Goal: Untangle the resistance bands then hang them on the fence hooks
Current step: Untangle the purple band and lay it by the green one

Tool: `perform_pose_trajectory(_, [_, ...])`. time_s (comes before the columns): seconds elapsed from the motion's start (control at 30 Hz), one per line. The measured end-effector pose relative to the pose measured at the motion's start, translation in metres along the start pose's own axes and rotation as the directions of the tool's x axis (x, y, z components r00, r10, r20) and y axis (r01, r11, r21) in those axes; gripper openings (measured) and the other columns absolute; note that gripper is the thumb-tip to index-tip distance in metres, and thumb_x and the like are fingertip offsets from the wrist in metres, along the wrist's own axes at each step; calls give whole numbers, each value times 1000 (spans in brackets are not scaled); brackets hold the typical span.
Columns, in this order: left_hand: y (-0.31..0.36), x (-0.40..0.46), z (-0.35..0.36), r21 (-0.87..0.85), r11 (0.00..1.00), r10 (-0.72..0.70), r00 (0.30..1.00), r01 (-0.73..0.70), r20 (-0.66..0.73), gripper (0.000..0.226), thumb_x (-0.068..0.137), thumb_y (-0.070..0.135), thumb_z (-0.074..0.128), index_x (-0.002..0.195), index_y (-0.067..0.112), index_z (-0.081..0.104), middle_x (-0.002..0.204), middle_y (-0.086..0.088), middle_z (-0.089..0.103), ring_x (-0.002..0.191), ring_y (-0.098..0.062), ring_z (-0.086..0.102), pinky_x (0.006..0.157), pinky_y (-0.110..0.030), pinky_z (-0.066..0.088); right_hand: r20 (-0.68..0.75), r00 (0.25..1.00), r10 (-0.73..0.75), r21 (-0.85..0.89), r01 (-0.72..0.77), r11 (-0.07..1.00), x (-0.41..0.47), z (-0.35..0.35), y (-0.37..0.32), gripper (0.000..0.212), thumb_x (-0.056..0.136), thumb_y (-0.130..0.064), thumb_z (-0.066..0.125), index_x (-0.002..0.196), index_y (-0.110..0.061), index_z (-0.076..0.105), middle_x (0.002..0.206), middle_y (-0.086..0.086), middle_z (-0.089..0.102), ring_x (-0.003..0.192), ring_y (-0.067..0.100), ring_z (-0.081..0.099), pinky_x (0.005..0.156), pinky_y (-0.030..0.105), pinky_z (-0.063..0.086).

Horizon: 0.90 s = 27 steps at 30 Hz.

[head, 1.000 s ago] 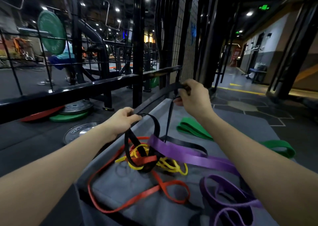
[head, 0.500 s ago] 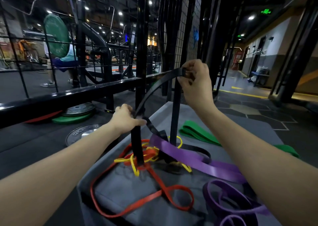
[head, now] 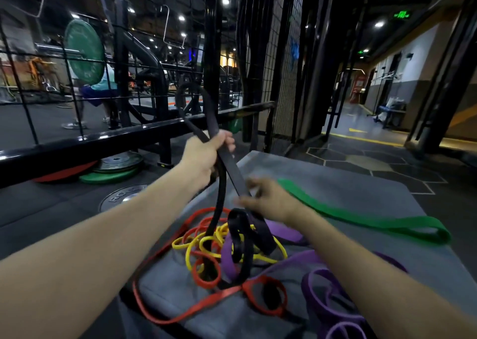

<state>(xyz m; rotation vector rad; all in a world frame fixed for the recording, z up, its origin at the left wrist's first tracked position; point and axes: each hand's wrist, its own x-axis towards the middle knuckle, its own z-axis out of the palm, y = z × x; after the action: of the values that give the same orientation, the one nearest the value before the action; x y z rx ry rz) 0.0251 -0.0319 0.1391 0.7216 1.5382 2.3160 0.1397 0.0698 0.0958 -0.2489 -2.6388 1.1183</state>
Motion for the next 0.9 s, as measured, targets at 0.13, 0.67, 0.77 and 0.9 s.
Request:
perform_pose_trajectory(0.13, [13, 6, -14, 87, 996, 11, 997, -4, -79, 21, 95, 13, 52, 76, 11, 61, 61, 4, 63, 56, -8, 62, 54, -22, 54, 31, 993, 118, -249, -107, 963, -5, 16, 18, 29, 84, -26, 67, 64, -14, 51, 60, -2, 50, 60, 14, 50, 52, 20, 37])
perform_pose_trajectory(0.67, [-58, 10, -81, 799, 519, -257, 947, 303, -193, 22, 87, 19, 63, 76, 4, 53, 54, -7, 41, 46, -20, 34, 47, -26, 27, -299, 918, 261, -669, -397, 628, 13, -7, 38, 36, 93, -38, 52, 111, -8, 58, 119, 14, 57, 105, 33, 57, 72, 31, 42])
perform_pose_trajectory(0.77, [-63, 19, -81, 661, 651, -247, 928, 372, -279, 24, 84, 19, 69, 73, 2, 54, 58, -11, 49, 45, -21, 41, 50, -29, 34, -335, 911, 241, -319, -350, 880, 28, -13, 36, 31, 79, -39, 71, 72, -11, 58, 88, 11, 65, 79, 26, 56, 51, 26, 36])
perform_pose_trajectory(0.9, [-69, 20, -72, 272, 838, -383, 864, 474, -326, 24, 86, 18, 65, 73, 3, 53, 72, -7, 55, 55, -12, 52, 52, -19, 50, -202, 916, 346, 84, -336, 938, 42, -5, 42, 78, 65, -24, 84, 130, -8, 44, 126, 11, 48, 116, 26, 50, 92, 37, 48])
